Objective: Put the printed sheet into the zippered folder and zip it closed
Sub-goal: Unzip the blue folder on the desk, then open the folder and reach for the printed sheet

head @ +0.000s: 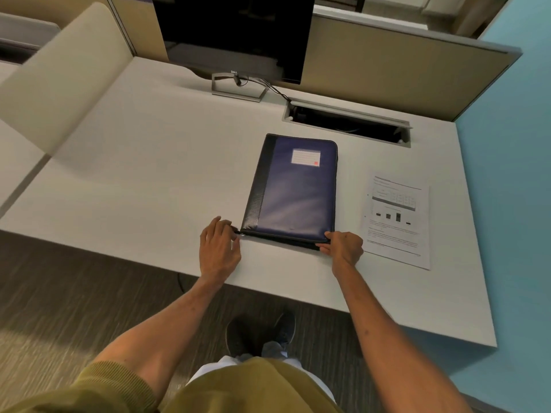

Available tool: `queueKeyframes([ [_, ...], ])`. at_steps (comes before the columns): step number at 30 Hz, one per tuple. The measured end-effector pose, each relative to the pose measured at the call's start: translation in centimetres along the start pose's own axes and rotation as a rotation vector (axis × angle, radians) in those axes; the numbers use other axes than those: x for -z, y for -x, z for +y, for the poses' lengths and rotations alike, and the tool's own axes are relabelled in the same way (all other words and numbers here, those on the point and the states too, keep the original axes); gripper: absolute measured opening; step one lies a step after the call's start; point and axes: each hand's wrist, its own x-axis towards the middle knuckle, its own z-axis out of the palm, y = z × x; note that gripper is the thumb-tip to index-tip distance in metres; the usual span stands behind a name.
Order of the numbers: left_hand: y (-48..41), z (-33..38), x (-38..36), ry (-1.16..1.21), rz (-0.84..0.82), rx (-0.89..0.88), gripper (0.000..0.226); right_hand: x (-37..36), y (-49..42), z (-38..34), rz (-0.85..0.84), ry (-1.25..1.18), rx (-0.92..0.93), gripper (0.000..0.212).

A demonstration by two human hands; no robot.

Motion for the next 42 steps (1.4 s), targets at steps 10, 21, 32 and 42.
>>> queueKeyframes([
  [10, -0.4, -1.9, 1.2, -0.005, -0.04, -0.07, 0.022, 0.5, 0.3, -0.7, 0.016, -0.02, 0.012, 0.007],
  [21, -1.1, -1.4, 1.5, 0.185, -0.085, -0.16, 0.061, -0.9, 2.3, -1.8, 0.101, 0.02, 0.274, 0.011],
  [32, -2.1, 3.2, 1.5, 0.336, 0.047, -0.39, 0.081, -6.0, 9.1, -6.9, 0.098, 0.051, 0.745, 0.012],
  [42, -3.2, 0.8, 2.9, 0.609, 0.194, -0.063, 0.049, -13.2, 12.1, -6.0, -0.163, 0.321, 1.003, 0.032],
])
